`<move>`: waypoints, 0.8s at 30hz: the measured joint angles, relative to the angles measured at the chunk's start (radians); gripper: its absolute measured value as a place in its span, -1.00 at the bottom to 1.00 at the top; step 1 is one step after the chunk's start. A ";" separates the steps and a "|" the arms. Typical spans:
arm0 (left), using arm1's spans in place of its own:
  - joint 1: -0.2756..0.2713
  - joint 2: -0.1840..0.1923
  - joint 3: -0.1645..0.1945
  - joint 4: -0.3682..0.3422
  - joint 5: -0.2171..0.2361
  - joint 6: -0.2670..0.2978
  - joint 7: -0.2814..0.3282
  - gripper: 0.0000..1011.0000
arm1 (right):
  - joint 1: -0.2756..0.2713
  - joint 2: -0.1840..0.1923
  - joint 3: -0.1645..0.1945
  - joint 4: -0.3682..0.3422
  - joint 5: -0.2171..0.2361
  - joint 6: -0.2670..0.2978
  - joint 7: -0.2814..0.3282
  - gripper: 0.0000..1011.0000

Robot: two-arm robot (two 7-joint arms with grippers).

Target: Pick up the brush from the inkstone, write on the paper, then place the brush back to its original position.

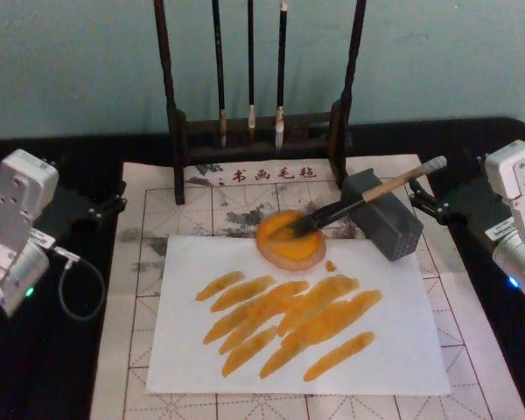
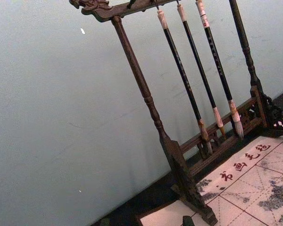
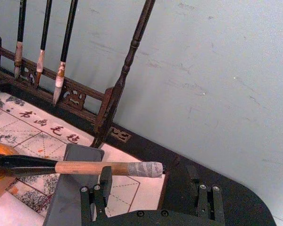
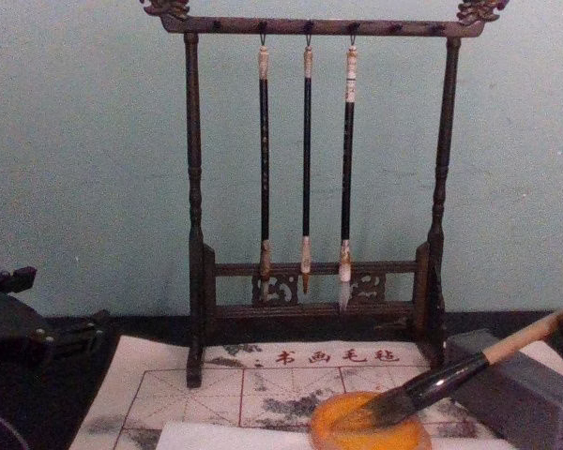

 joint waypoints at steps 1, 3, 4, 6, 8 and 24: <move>0.000 0.000 0.000 0.000 0.000 0.000 0.000 0.98 | 0.000 0.000 0.000 0.000 0.000 0.000 0.000 0.98; 0.000 0.000 0.000 0.000 0.000 0.000 0.000 0.98 | 0.000 0.000 0.000 0.000 0.000 0.000 0.000 0.98; 0.000 0.000 0.000 0.000 0.000 0.000 0.000 0.98 | 0.000 0.000 0.000 0.000 0.000 0.000 0.000 0.98; 0.000 0.000 0.000 0.000 0.000 0.000 0.000 0.98 | 0.000 0.000 0.000 0.000 0.000 0.000 0.000 0.98; 0.000 0.000 0.000 0.000 0.000 0.000 0.000 0.98 | 0.000 0.000 0.000 0.000 0.000 0.000 0.000 0.98; 0.000 0.000 0.000 0.000 0.000 0.000 0.000 0.98 | 0.000 0.000 0.000 0.000 0.000 0.000 0.000 0.98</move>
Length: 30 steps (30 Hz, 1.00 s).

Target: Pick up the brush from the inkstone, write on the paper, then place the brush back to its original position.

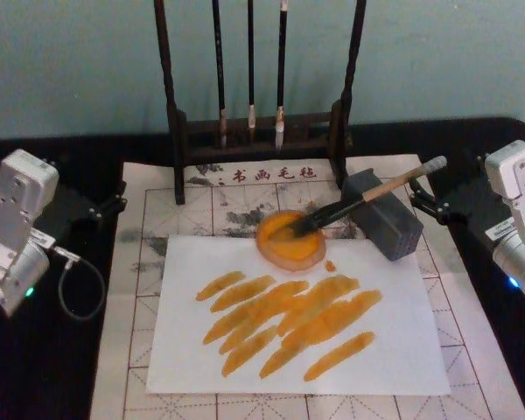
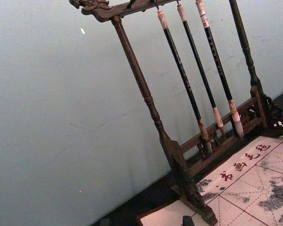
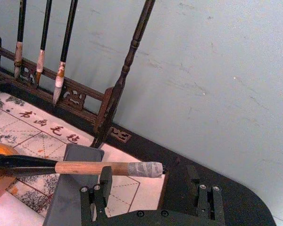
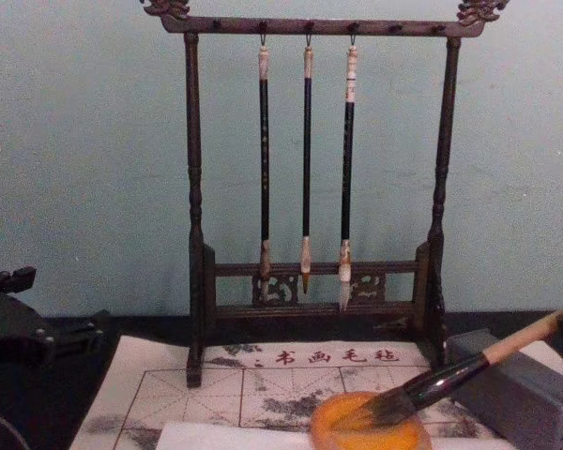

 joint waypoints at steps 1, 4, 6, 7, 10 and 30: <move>0.000 0.000 0.000 0.000 0.000 0.000 0.000 0.98 | 0.000 0.000 0.000 0.000 0.000 0.000 0.000 0.98; 0.000 0.000 0.000 0.000 0.000 0.000 0.000 0.98 | 0.000 0.000 0.000 0.000 0.000 0.000 0.000 0.98; 0.000 0.000 0.000 0.000 0.000 0.000 0.000 0.98 | 0.000 0.000 0.000 0.000 0.000 0.000 0.000 0.98; 0.000 0.000 0.000 0.000 0.000 0.000 0.000 0.98 | 0.000 0.000 0.000 0.000 0.000 0.000 0.000 0.98; 0.000 0.000 0.000 0.000 0.000 0.000 0.000 0.98 | 0.000 0.000 0.000 0.000 0.000 0.000 0.000 0.98; 0.000 0.000 0.000 0.000 0.000 0.000 0.000 0.98 | -0.013 -0.004 0.019 -0.007 0.004 -0.016 0.010 0.98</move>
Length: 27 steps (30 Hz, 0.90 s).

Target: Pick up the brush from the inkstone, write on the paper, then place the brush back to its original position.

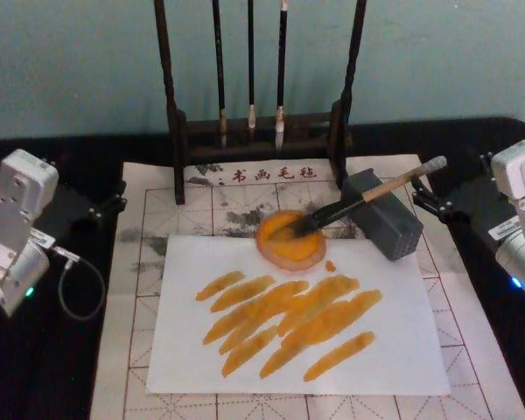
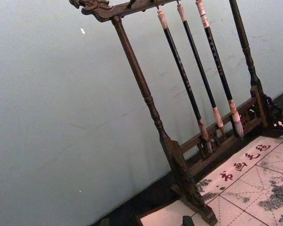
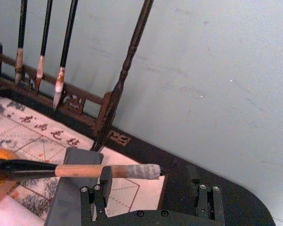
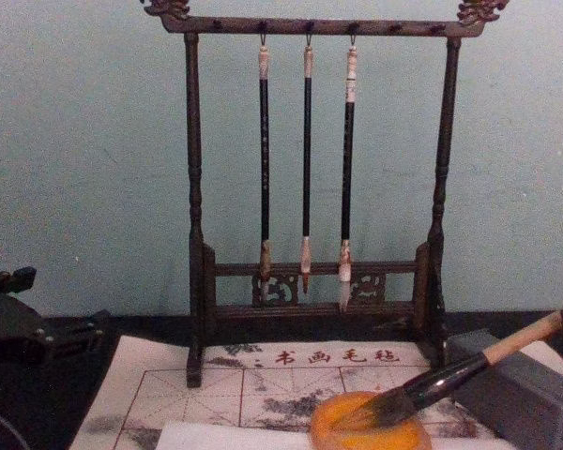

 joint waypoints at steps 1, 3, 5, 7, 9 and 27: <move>0.000 0.000 0.000 0.000 0.000 0.000 0.000 0.98 | -0.004 -0.001 0.005 -0.003 0.002 -0.004 0.001 0.98; 0.000 0.000 0.000 0.000 0.000 0.000 0.000 0.98 | -0.017 -0.002 0.020 -0.012 0.015 -0.014 0.006 0.98; 0.000 0.000 0.000 0.000 0.000 0.000 0.000 0.98 | -0.034 -0.004 0.040 -0.025 0.031 -0.021 0.011 0.98; 0.000 0.000 0.000 0.000 0.000 0.000 0.000 0.98 | -0.044 -0.005 0.051 -0.034 0.045 -0.025 0.015 0.98; 0.000 0.000 0.000 0.000 0.000 0.000 0.000 0.98 | -0.062 -0.008 0.072 -0.048 0.073 -0.027 0.024 0.98; 0.000 0.000 0.000 0.000 0.000 0.000 0.000 0.98 | -0.148 -0.087 0.210 -0.088 0.371 0.035 0.165 0.98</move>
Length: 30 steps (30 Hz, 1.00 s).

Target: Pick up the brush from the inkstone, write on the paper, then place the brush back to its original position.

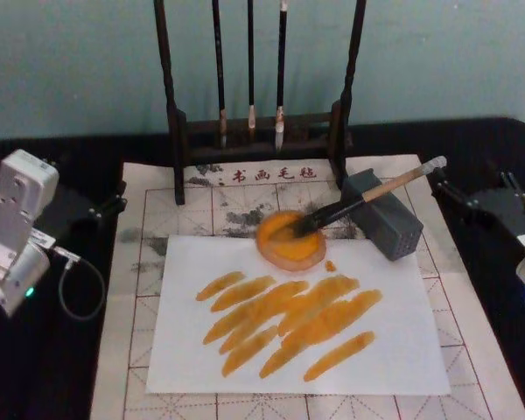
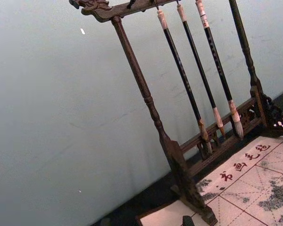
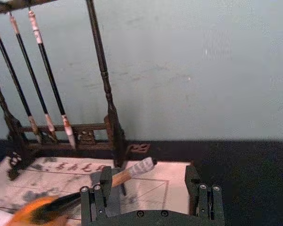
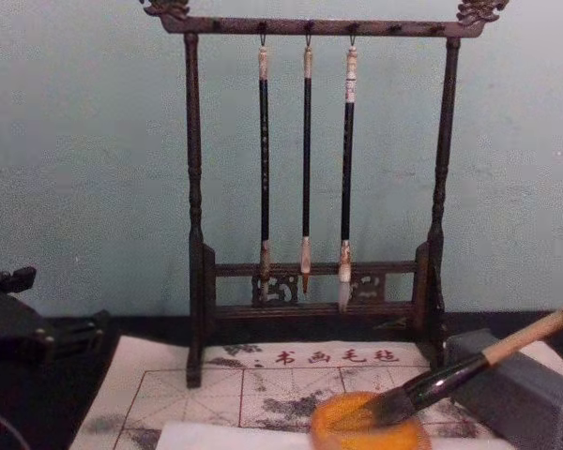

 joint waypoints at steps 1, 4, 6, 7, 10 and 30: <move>0.000 0.000 0.000 0.000 0.000 0.000 0.000 0.98 | -0.001 -0.005 0.005 0.002 0.016 0.008 0.009 0.98; 0.000 0.000 0.000 0.000 0.000 0.000 0.000 0.98 | -0.003 -0.034 0.034 0.016 0.103 0.042 0.062 0.98; 0.000 0.000 0.000 0.000 0.000 0.000 0.000 0.98 | -0.003 -0.046 0.045 0.026 0.140 0.058 0.087 0.98; 0.000 0.000 0.000 0.000 0.000 0.000 0.000 0.98 | 0.000 -0.060 0.058 0.036 0.177 0.073 0.109 0.98; 0.000 0.000 0.000 0.000 0.000 0.000 0.000 0.98 | 0.005 -0.081 0.075 0.052 0.229 0.100 0.144 0.98; 0.000 0.000 0.000 0.000 0.000 0.000 0.000 0.98 | 0.110 -0.131 0.052 0.191 0.426 0.204 0.222 0.98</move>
